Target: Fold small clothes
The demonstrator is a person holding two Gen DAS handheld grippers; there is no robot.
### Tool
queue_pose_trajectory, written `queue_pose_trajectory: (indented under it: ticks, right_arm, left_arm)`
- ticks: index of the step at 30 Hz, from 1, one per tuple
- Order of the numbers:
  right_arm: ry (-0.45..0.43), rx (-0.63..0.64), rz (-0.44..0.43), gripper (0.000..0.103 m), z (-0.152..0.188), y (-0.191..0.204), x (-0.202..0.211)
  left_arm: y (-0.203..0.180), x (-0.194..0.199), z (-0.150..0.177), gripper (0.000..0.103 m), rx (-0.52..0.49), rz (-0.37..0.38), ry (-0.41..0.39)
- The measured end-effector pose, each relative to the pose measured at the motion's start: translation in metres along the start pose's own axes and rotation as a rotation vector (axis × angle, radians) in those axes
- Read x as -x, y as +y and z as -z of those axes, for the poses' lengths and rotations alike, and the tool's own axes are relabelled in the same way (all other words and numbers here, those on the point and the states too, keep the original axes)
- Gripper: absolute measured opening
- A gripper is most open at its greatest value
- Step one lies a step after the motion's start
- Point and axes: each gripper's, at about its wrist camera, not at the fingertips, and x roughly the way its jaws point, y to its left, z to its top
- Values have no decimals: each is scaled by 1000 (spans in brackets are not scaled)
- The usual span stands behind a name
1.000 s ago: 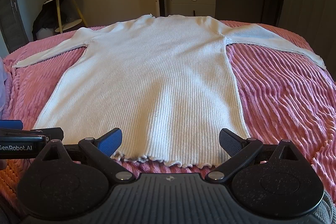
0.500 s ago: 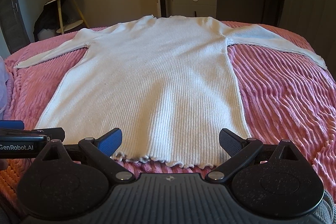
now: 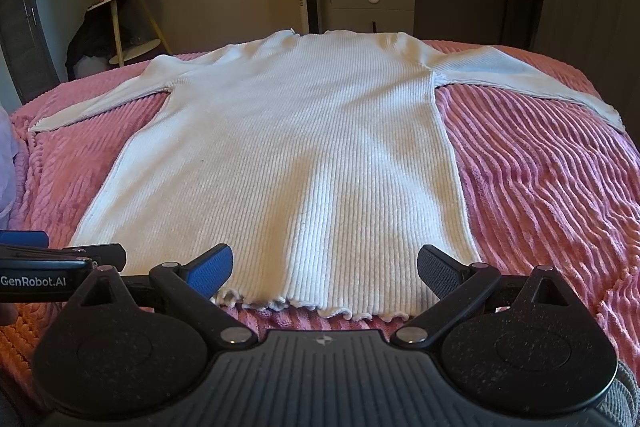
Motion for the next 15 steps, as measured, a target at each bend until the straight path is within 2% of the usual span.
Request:
queue_pose_trajectory:
  ticks: [15]
  right_arm:
    - [-2, 0, -4, 99, 0, -1, 1]
  left_arm:
    - [0, 1, 1, 103, 11, -2, -1]
